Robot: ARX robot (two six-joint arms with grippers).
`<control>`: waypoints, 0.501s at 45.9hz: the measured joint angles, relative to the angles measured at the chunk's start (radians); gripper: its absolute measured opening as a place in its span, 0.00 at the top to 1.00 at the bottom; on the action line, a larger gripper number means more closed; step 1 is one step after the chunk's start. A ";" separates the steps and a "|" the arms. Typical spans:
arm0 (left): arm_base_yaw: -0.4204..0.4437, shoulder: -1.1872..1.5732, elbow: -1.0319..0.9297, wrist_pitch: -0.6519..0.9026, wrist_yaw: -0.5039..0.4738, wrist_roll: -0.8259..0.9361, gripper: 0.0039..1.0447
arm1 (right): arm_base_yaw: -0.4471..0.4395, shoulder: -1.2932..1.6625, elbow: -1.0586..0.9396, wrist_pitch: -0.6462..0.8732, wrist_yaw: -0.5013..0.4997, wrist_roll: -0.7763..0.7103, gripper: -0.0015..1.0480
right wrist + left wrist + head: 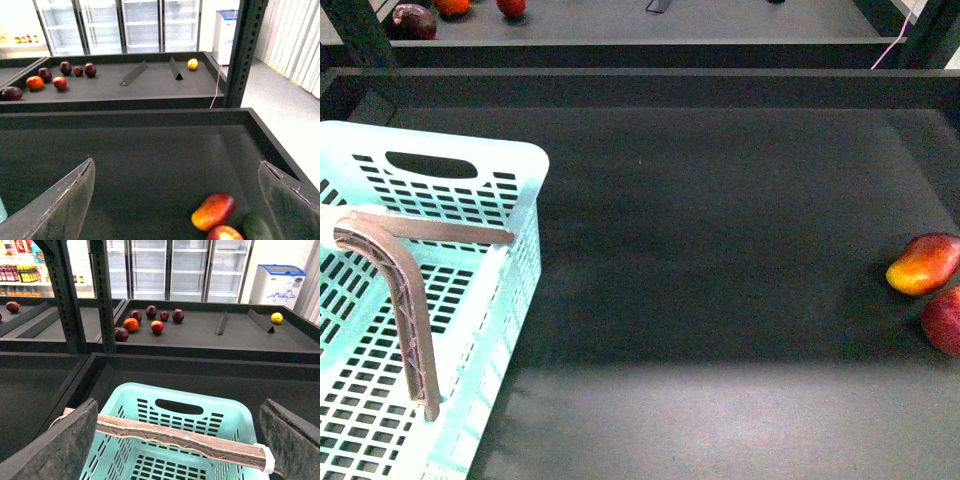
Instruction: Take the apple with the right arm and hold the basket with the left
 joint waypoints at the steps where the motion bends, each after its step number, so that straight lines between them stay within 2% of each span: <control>1: 0.000 0.000 0.000 0.000 0.000 0.000 0.06 | 0.000 0.000 0.000 0.000 0.000 0.000 0.09; 23: 0.000 0.000 0.000 0.000 0.000 0.000 0.06 | 0.000 0.000 0.000 0.000 0.000 0.000 0.09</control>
